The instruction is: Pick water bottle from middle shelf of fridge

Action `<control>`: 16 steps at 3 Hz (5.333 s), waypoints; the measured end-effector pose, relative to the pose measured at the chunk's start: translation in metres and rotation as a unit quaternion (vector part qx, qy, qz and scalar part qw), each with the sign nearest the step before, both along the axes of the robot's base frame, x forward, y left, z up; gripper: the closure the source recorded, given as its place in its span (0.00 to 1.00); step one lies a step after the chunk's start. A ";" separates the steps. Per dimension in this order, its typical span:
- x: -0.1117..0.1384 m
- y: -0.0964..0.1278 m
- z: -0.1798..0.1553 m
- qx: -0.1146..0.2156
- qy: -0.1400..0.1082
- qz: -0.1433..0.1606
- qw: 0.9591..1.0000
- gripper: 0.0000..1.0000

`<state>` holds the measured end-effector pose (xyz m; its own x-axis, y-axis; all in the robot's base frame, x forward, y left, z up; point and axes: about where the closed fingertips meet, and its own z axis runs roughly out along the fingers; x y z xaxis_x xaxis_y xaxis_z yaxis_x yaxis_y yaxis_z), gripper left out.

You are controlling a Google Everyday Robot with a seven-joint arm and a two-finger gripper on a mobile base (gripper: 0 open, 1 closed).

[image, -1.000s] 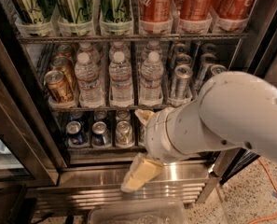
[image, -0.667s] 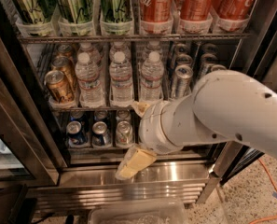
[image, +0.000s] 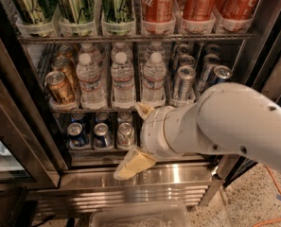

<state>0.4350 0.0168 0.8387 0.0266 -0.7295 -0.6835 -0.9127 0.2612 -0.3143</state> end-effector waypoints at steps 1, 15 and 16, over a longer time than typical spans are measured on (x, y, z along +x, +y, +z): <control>0.004 0.019 -0.013 0.035 -0.014 -0.040 0.998 0.00; 0.119 0.029 0.030 0.266 -0.258 -0.369 0.852 0.29; 0.127 0.024 0.033 0.276 -0.271 -0.392 0.835 0.27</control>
Offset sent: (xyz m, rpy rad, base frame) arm 0.0781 0.0376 0.0136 0.2716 -0.3127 -0.4616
